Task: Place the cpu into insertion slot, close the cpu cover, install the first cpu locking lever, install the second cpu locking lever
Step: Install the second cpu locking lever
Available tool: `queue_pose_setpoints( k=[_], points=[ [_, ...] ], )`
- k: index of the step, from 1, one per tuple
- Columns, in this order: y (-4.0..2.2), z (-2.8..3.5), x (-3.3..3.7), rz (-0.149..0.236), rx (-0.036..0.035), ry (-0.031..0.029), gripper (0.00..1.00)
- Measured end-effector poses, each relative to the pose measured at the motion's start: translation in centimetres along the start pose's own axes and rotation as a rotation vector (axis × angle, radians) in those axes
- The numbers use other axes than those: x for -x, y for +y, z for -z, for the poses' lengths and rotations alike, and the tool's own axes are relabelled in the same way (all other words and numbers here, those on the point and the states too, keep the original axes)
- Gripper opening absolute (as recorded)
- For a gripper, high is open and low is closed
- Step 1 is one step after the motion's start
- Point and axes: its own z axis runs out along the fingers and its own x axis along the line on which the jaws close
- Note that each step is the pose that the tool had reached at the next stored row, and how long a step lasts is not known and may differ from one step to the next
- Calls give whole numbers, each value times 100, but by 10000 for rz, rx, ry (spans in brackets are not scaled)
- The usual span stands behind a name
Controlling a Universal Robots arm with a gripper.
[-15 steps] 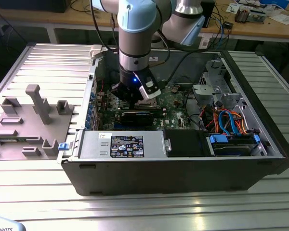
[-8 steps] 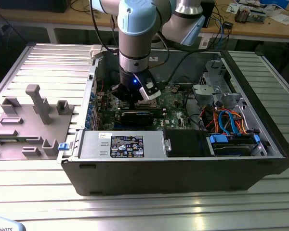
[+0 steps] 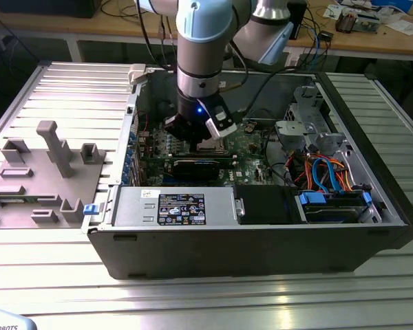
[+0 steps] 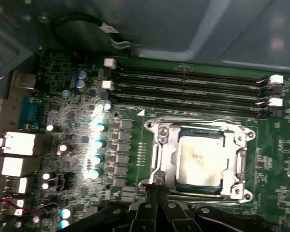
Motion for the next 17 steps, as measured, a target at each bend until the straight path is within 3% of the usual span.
queue_pose_setpoints(
  k=[2,4,5,7,8,9,10,12,15,17],
  points=[
    [37,-4,124,-11,-8,114,11],
    [77,-16,279,-25,-6,267,11],
    [88,-19,322,-28,-10,301,11],
    [123,-23,386,-31,-91,330,11],
    [146,-25,402,-36,-159,336,11],
    [197,-25,414,-41,-350,354,11],
    [233,-13,418,-46,-497,368,11],
    [264,30,420,-54,-690,387,11],
    [288,115,420,-59,-853,403,11],
    [296,169,421,-58,-888,407,11]
  ],
)
